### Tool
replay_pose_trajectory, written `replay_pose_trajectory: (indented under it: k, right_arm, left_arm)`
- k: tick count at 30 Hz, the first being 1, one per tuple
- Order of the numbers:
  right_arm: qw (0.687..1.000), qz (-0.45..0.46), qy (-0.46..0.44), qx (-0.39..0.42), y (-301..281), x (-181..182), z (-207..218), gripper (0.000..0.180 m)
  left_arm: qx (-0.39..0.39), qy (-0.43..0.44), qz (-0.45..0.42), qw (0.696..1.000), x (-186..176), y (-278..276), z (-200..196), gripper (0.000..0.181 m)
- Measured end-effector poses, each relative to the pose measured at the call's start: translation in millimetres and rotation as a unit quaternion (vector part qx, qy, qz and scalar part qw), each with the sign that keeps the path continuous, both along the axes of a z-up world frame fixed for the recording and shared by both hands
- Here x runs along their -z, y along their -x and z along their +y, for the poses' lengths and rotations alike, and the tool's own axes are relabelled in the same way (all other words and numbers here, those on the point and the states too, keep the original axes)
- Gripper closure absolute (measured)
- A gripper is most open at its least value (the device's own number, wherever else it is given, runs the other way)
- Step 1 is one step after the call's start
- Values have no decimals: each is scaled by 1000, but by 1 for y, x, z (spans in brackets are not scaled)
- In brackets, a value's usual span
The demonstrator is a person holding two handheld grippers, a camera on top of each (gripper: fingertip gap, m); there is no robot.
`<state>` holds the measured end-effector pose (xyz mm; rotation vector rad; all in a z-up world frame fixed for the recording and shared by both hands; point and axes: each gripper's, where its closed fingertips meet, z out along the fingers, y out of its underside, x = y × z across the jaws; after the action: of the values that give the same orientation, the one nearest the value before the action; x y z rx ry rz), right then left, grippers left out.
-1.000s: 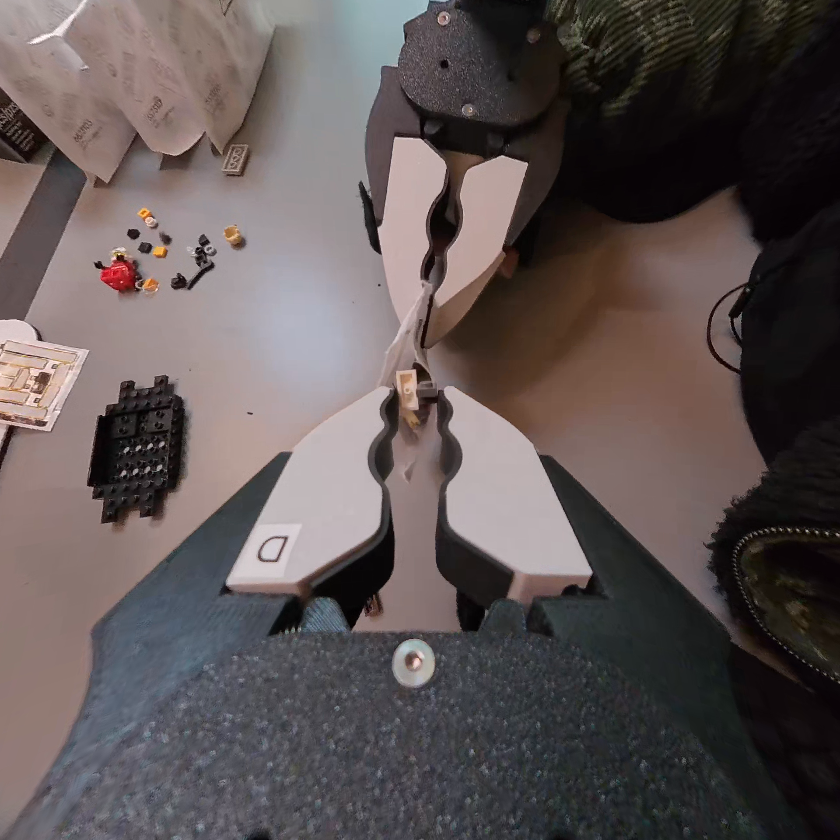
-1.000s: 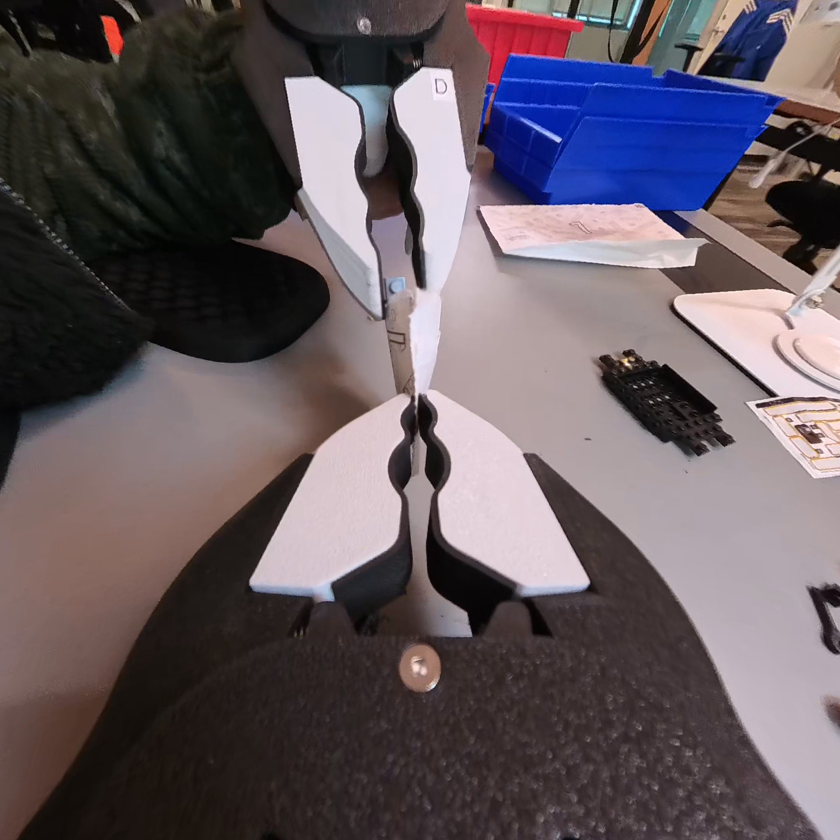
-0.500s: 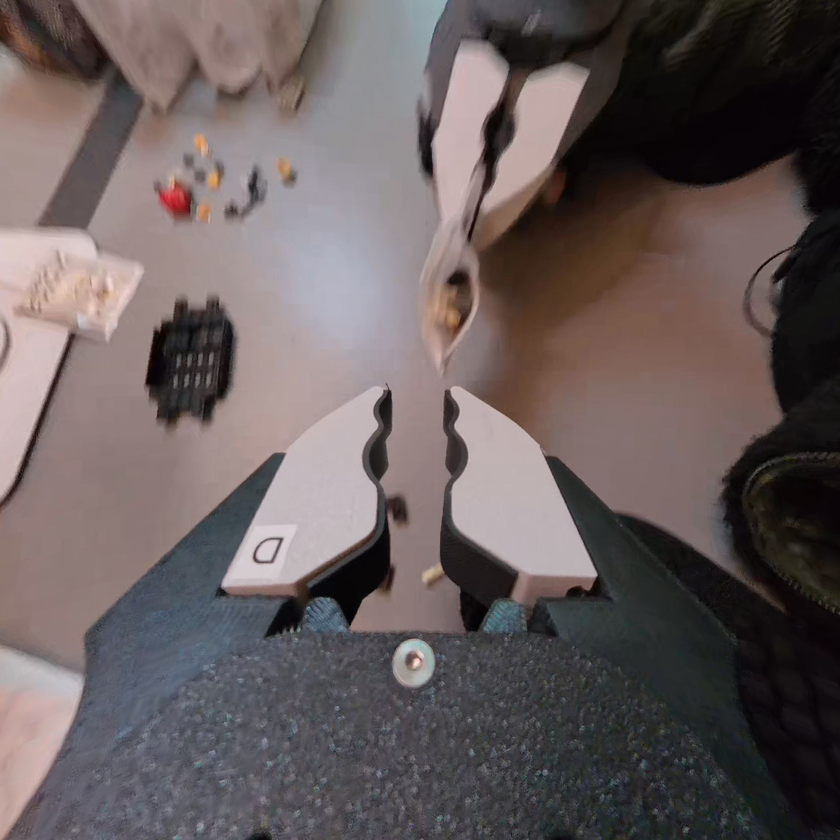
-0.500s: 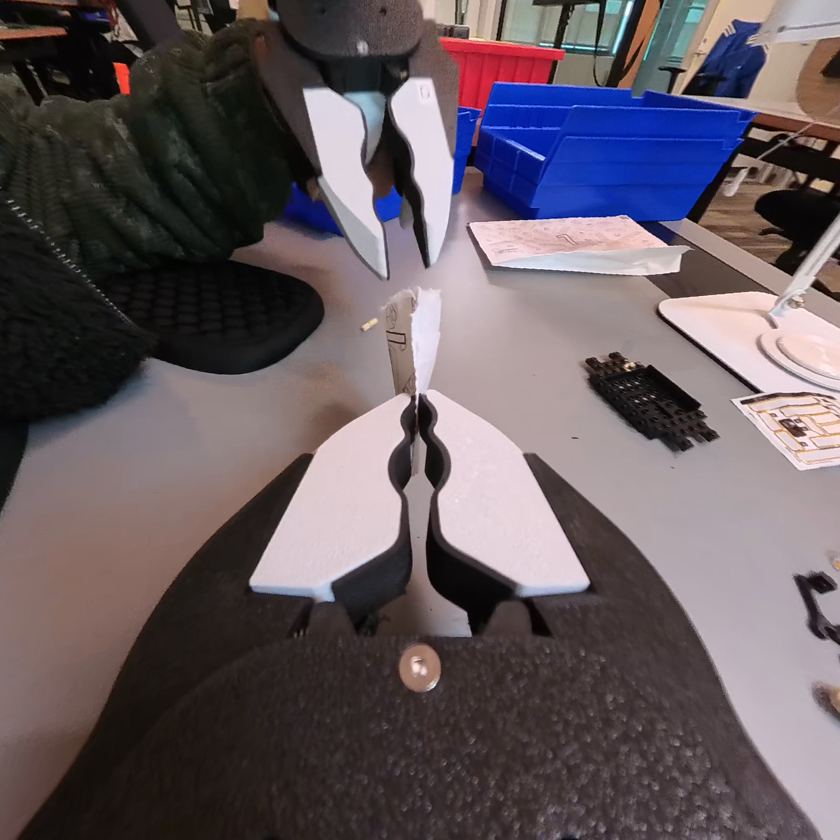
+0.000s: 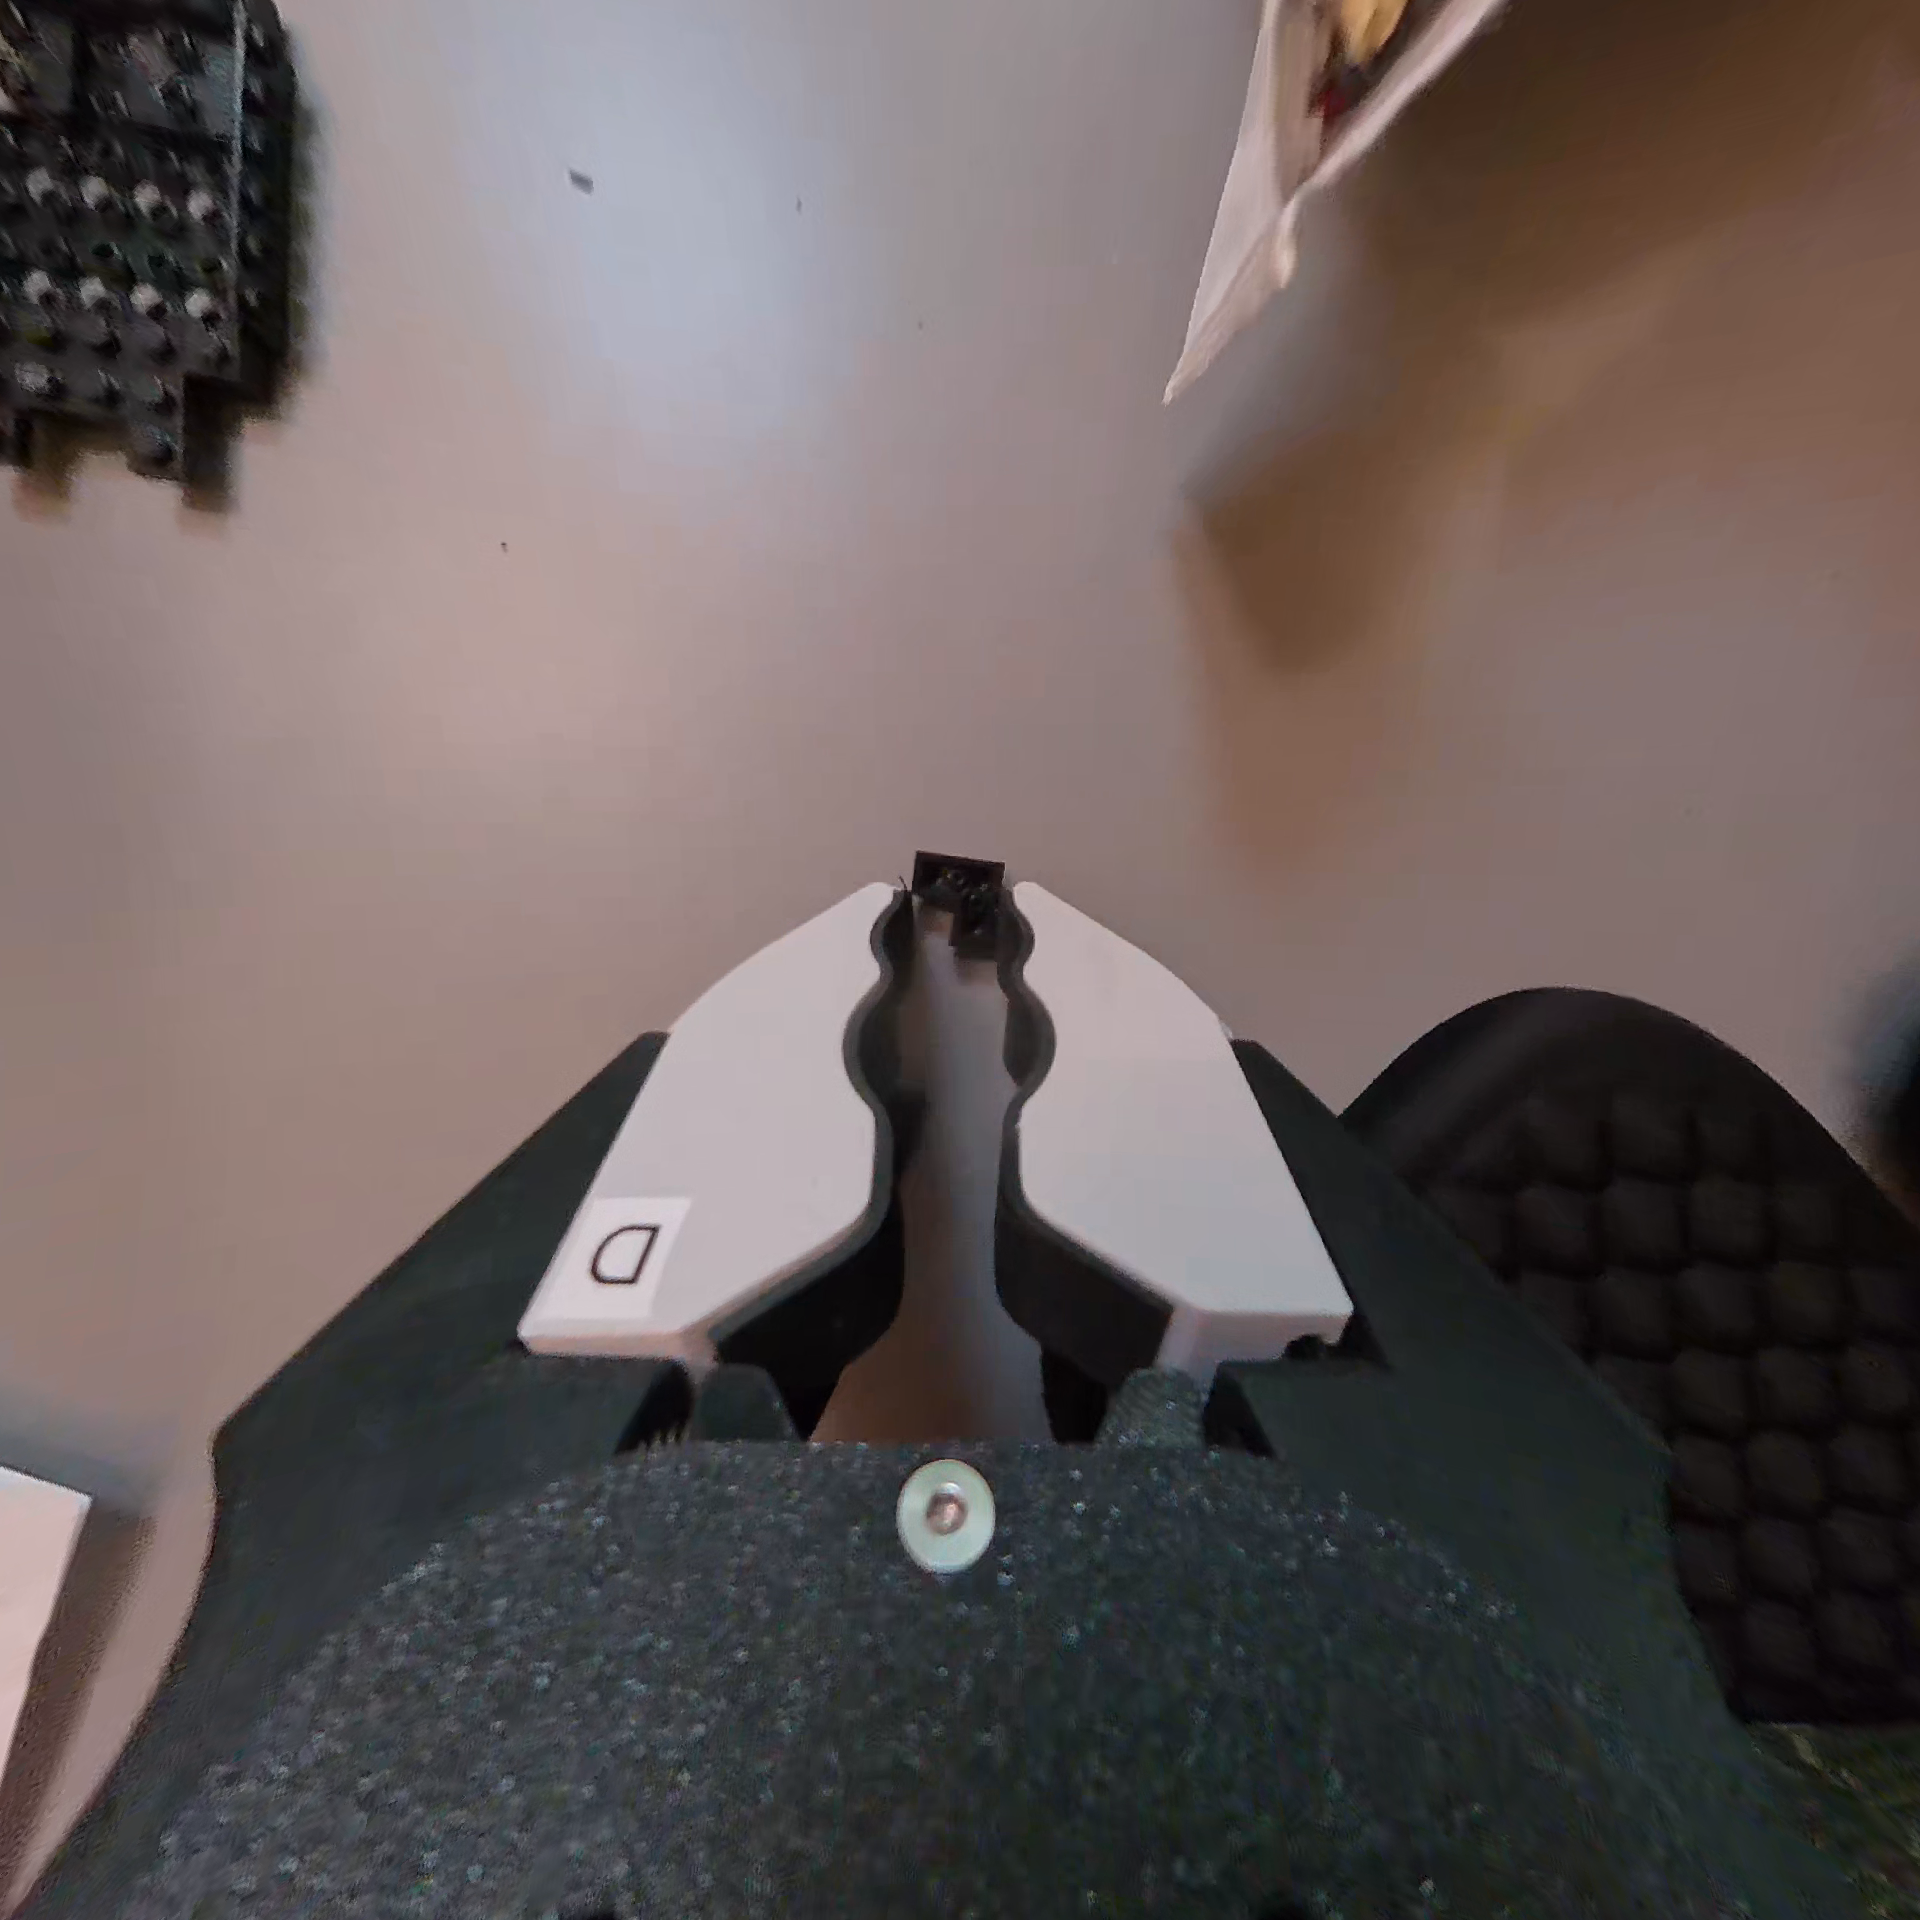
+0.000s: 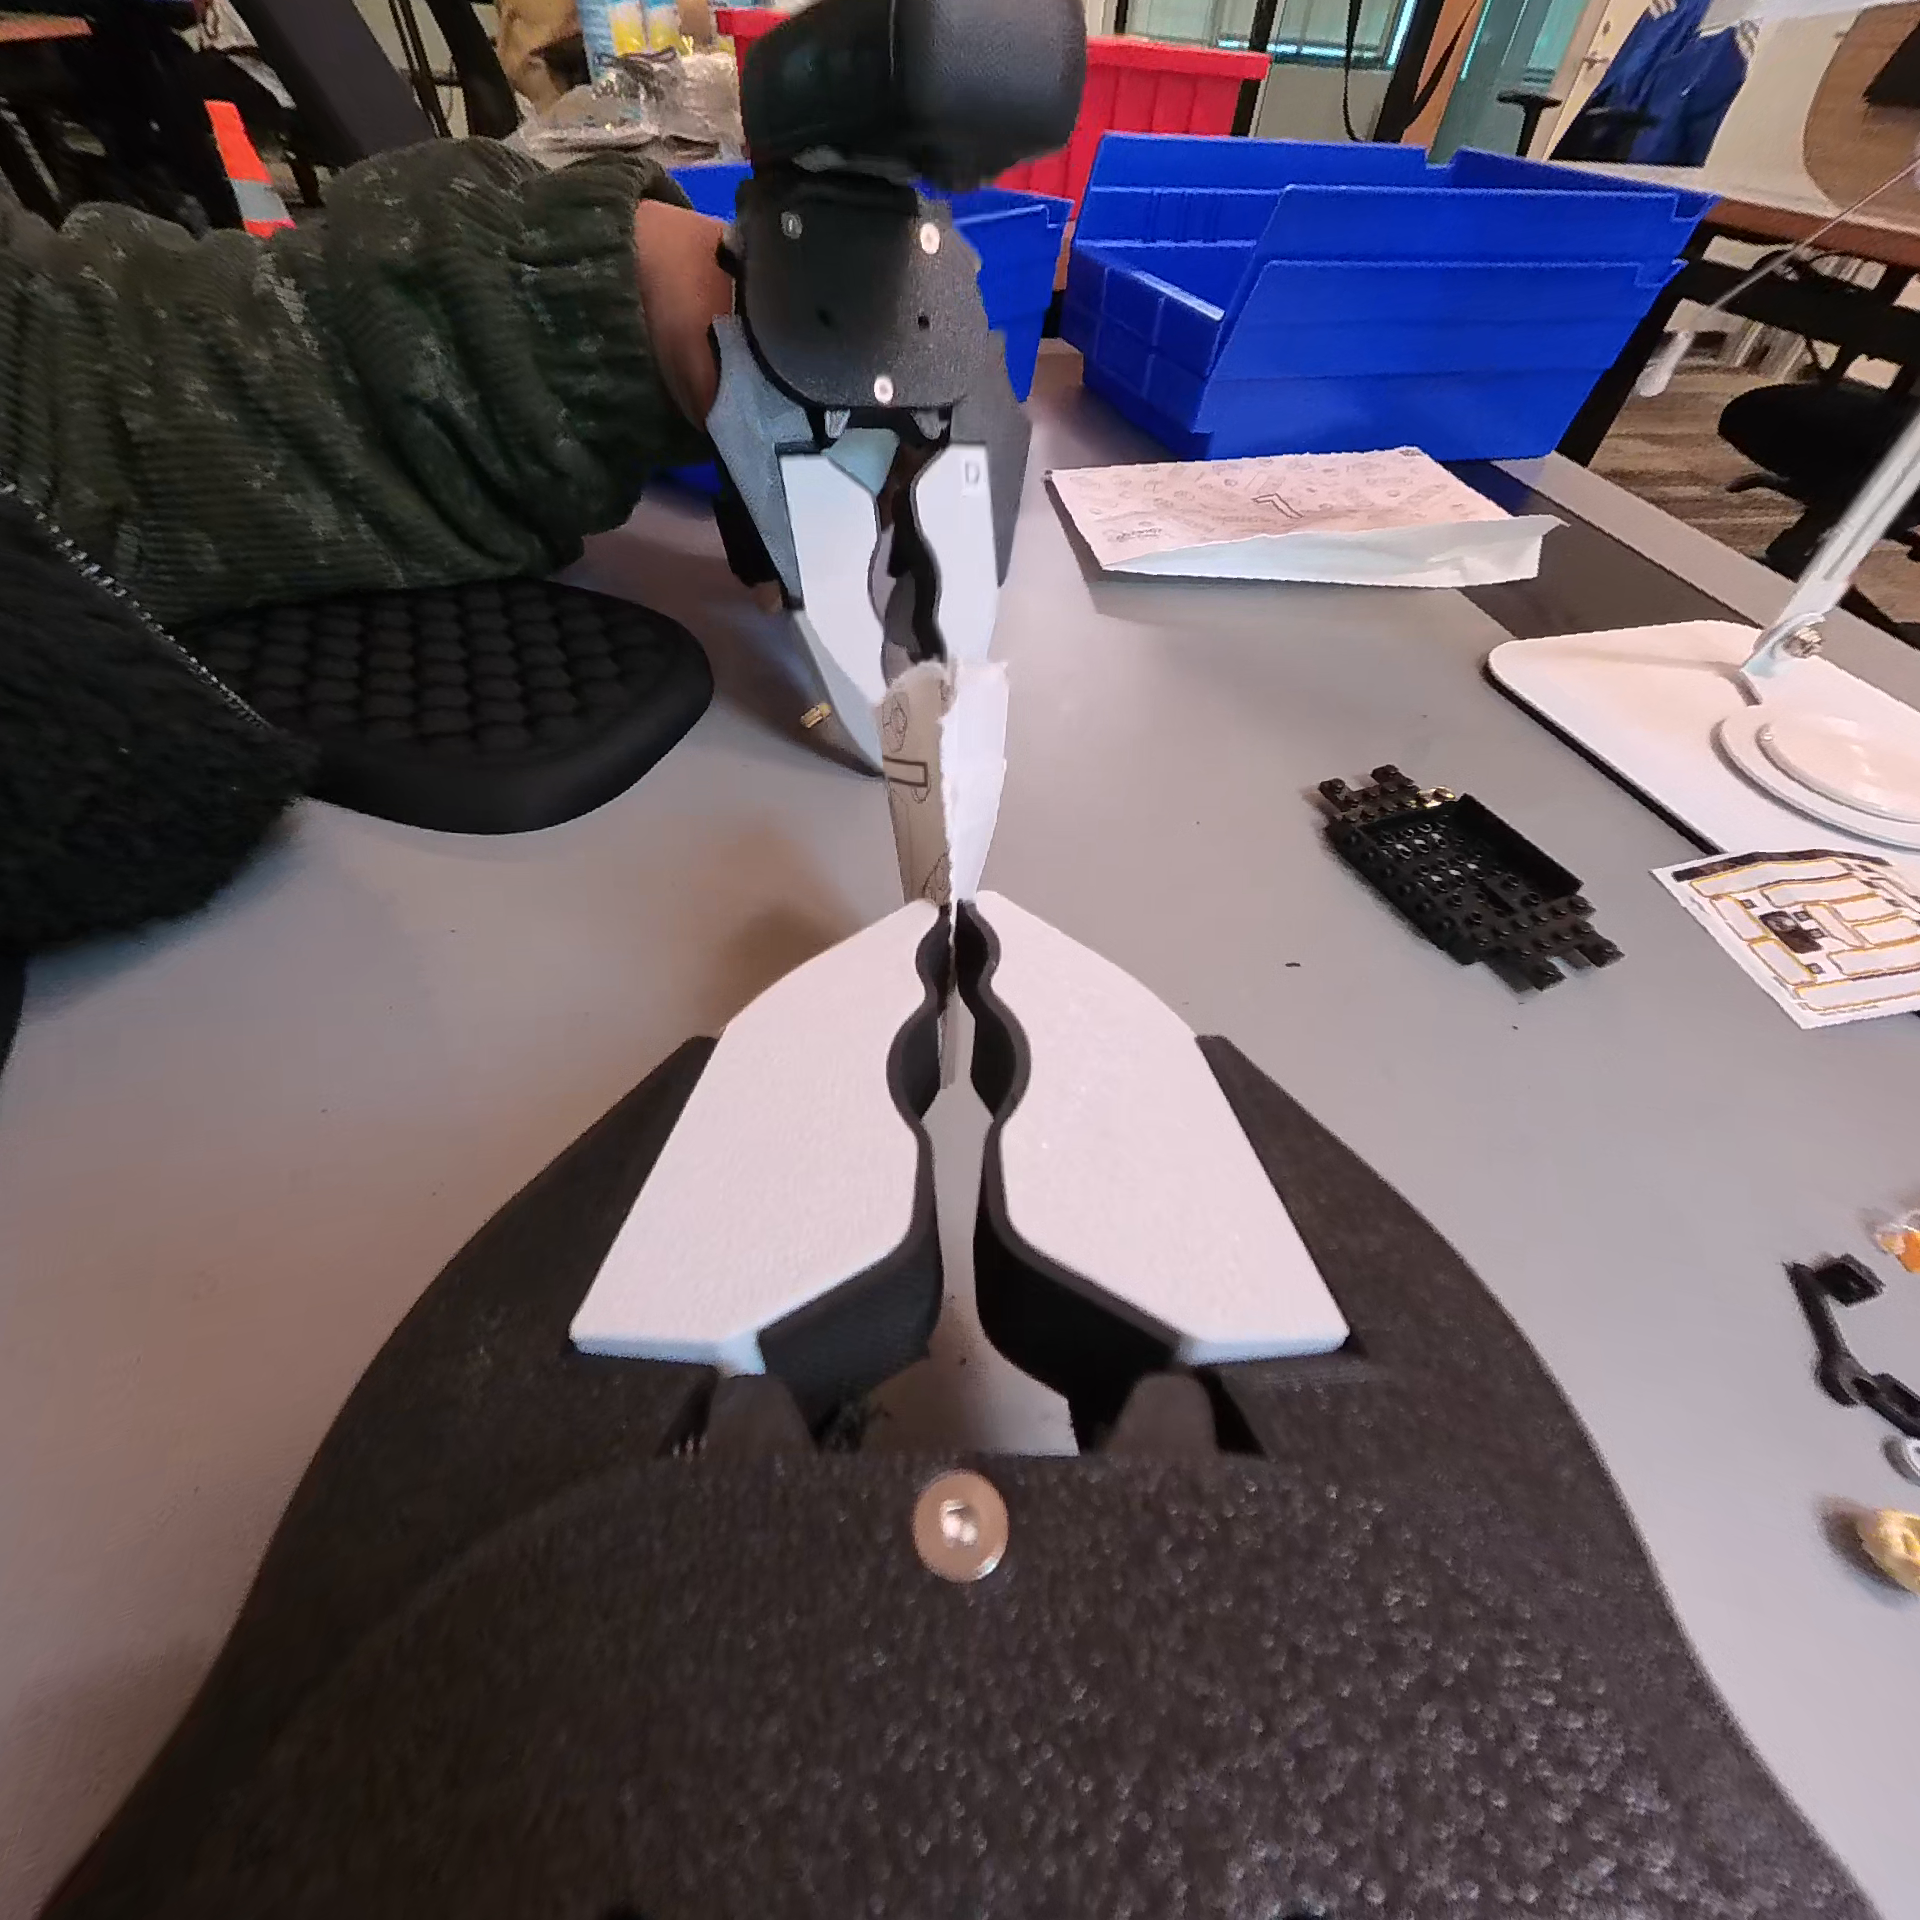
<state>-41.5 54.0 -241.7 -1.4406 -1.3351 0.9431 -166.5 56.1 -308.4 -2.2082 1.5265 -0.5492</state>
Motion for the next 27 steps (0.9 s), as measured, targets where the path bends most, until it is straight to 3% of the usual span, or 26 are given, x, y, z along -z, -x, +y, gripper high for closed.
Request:
replay_pose_trajectory:
  k: [8, 17, 21, 27]
  right_arm:
    - [999, -26, -11, -16, 7, 8, -8, 180]
    - [1000, -5, -9, -18, 6, 1, -9, 180]
    - [1000, 16, -4, -12, 3, -6, -6, 180]
    - [999, 48, 13, -2, -2, -15, 1, 180]
  left_arm:
    - [64, -110, -192, 973, -90, -72, -14, 166]
    - [56, -132, -196, 970, -90, -77, -9, 154]
    - [-8, -141, -164, 976, -91, -29, 12, 157]
    - [-98, -48, -36, 993, -39, 47, 15, 157]
